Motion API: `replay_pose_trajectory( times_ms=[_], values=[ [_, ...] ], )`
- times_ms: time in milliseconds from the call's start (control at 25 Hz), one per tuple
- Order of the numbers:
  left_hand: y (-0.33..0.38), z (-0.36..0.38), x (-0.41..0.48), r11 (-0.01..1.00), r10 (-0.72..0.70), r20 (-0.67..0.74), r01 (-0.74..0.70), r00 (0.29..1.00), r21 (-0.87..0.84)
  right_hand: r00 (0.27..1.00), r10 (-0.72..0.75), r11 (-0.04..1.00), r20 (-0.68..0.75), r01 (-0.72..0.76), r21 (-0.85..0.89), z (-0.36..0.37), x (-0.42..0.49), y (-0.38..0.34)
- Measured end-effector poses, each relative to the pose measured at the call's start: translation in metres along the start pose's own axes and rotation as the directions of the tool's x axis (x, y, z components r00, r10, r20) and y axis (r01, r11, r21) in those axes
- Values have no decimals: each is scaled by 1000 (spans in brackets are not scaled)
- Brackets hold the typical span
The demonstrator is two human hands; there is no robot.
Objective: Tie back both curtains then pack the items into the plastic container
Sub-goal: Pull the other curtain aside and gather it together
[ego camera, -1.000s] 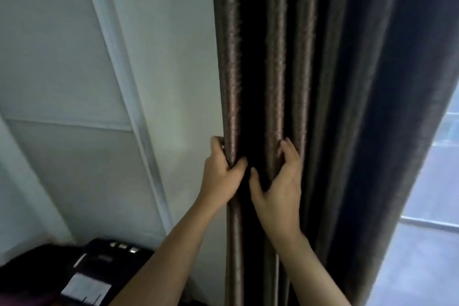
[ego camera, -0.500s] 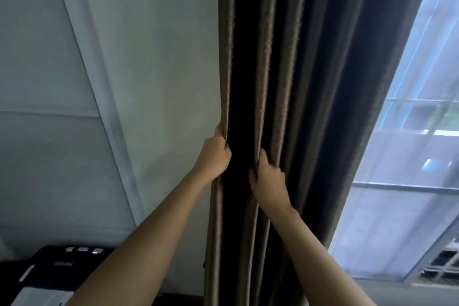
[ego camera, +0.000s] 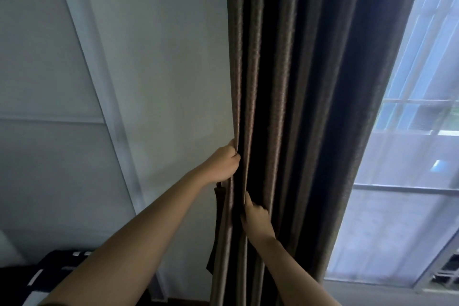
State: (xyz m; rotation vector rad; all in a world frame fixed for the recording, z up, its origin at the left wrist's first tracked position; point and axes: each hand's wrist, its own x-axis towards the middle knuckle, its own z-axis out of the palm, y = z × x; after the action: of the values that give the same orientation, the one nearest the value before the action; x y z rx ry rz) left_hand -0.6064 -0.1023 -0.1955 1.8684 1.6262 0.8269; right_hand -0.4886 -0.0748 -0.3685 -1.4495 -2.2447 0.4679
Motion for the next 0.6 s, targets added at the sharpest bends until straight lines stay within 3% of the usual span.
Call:
replay_pose_trajectory(
  times_ms=[280,440,560,600],
  values=[
    [-3,6,-5,990,-82,23,84,996,-110,1000,-12,1000,24,12,20,5,-6,-18],
    [1,7,-5,994,12,71,-20,997,112,999,-10,1000,52,9,8,8,-9,-23],
    [-7,10,-1,929,42,-14,-34,999,369,985,-63,995,162,50,84,8,-28,-23],
    [-10,10,0,909,36,-36,-17,999,416,988,-117,990,100,109,85,3,-34,-22]
  ],
)
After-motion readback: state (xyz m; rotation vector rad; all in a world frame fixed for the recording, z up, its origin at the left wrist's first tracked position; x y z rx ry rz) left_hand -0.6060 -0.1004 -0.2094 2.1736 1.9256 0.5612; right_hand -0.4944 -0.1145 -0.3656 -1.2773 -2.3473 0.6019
